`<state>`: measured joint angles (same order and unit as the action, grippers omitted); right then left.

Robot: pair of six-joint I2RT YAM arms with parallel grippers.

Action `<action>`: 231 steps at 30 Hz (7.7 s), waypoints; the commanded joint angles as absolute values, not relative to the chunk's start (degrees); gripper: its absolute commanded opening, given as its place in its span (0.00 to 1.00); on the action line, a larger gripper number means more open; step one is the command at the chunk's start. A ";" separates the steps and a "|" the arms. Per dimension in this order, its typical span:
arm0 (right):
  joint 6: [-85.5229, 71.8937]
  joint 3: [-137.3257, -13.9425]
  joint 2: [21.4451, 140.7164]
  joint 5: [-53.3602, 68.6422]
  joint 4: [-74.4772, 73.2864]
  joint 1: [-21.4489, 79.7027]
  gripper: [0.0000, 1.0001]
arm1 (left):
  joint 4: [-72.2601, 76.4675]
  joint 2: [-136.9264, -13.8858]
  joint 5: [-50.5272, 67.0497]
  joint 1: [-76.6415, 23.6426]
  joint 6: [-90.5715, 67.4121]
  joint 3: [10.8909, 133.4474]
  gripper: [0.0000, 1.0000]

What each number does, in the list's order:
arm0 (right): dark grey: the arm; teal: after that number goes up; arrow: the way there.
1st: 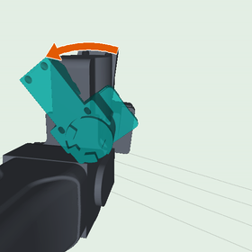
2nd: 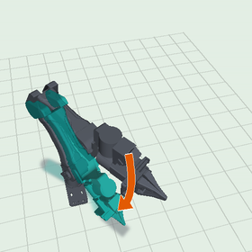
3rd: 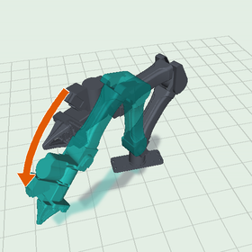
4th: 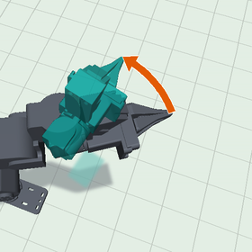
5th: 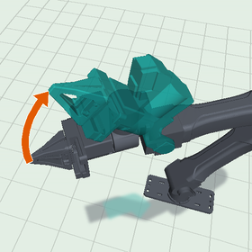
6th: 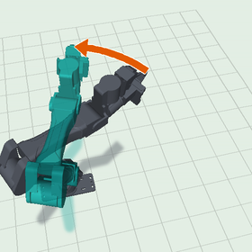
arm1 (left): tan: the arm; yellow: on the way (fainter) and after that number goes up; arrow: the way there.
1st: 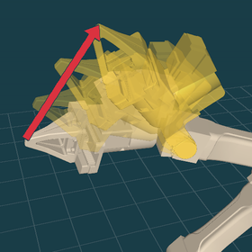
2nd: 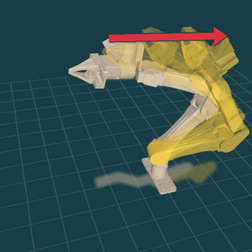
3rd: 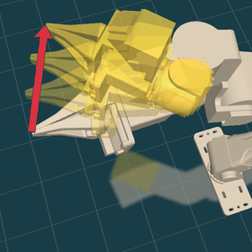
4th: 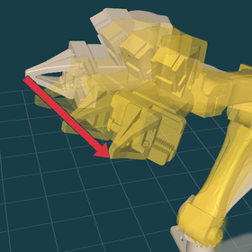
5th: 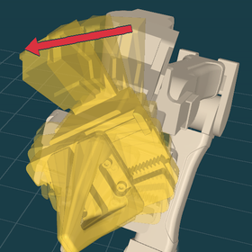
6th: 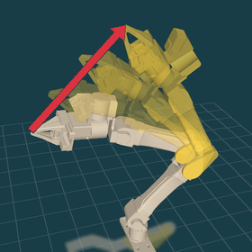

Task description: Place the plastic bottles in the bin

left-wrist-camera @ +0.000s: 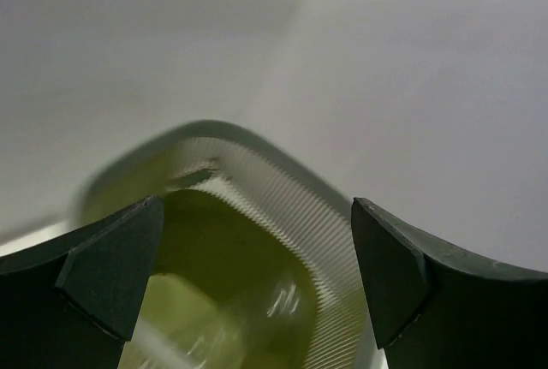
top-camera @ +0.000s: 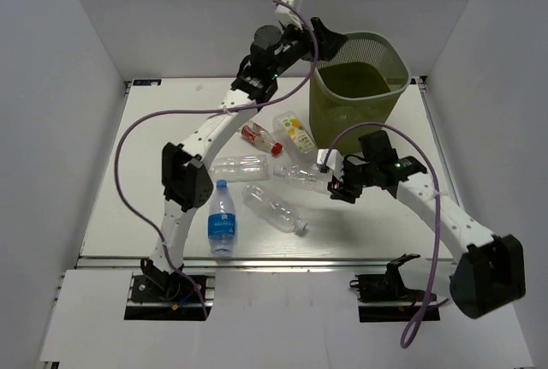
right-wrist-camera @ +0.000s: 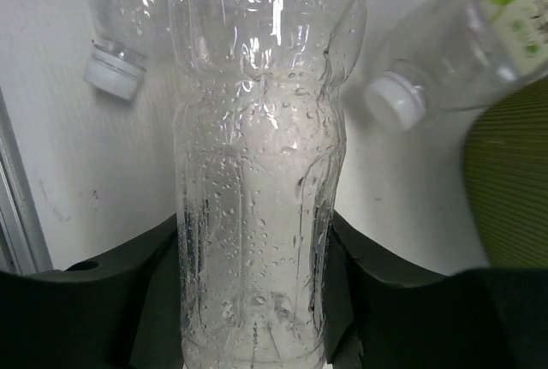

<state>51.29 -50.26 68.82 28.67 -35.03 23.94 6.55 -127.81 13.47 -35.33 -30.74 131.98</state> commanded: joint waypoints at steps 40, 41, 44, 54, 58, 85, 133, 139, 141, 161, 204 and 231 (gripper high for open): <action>18.08 -85.47 77.98 22.70 -12.22 15.38 0.90 | -47.04 -74.79 -15.56 -37.61 -44.91 49.23 1.00; 19.67 -84.30 76.57 26.85 -12.13 15.38 0.90 | -45.80 -75.49 -15.56 -37.62 -44.91 47.30 1.00; 30.73 -79.89 71.99 47.60 -17.47 15.82 0.89 | -40.97 -77.69 -15.56 -37.62 -44.91 43.96 1.00; 59.76 -75.26 81.74 57.14 -53.44 21.35 0.77 | -38.66 -73.24 -12.40 -38.85 -41.05 49.99 0.35; 54.33 -66.63 81.12 51.09 -42.47 25.21 0.90 | -41.57 -69.88 -14.67 -39.37 -36.75 65.86 0.31; 35.33 -48.43 82.18 24.17 -12.04 32.61 0.89 | 21.45 -123.21 3.16 -40.07 -31.46 133.40 0.43; 38.42 -75.93 83.95 29.90 -30.33 33.93 0.03 | -29.44 -67.76 -30.58 -35.51 -19.42 50.80 1.00; 27.89 -79.79 74.45 22.86 -16.01 32.17 0.03 | -19.10 -61.01 -23.05 -34.98 -13.38 45.11 1.00; 25.24 -81.03 74.44 15.95 -11.35 31.91 0.00 | -19.07 -62.39 -23.03 -34.98 -10.91 45.09 1.00; 19.43 -97.30 90.98 6.21 -15.03 16.97 0.90 | -8.61 -94.47 -21.96 -32.17 9.75 59.06 1.00; 35.08 -39.64 57.13 37.36 -16.00 14.94 0.51 | 27.76 -135.78 19.42 -36.04 -42.97 141.77 0.43; 5.89 -56.96 89.21 2.04 -2.03 31.55 0.81 | 0.45 -58.38 -11.43 -36.47 -18.54 56.62 1.00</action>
<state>8.80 -57.45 88.58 10.39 -6.61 29.43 7.25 -59.75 -5.69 -35.99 -16.75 63.07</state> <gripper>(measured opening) 0.810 0.995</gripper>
